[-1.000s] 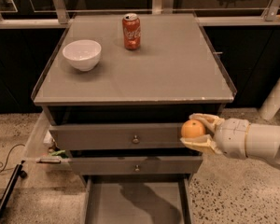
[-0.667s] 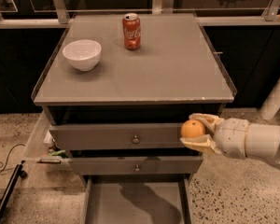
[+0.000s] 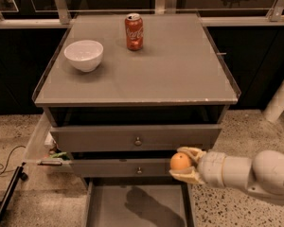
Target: Place orange into bottom drawer
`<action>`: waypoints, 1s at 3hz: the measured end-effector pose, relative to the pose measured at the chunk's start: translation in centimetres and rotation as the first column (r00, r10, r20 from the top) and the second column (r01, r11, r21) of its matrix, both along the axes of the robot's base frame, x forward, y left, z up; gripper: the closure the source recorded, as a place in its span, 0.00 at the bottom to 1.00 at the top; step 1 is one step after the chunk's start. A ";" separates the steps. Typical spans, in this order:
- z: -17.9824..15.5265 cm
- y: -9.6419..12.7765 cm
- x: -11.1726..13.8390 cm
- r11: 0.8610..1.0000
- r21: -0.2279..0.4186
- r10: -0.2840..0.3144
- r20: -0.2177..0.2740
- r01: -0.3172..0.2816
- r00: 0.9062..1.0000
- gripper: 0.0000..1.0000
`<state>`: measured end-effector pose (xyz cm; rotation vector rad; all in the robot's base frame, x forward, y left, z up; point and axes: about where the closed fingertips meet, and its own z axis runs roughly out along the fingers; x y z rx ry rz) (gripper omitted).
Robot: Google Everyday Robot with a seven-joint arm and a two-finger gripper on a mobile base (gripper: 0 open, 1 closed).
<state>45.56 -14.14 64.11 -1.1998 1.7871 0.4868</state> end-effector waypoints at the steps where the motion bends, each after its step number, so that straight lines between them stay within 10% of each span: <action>1: -6.6 2.0 -1.0 0.998 0.001 0.057 0.012 -0.057 0.998 1.00; 3: -18.4 4.3 -2.1 0.988 -0.063 0.139 0.006 -0.138 0.990 1.00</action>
Offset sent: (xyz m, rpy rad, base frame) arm -0.0221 0.0549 -0.1958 -0.0681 -0.0965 0.1883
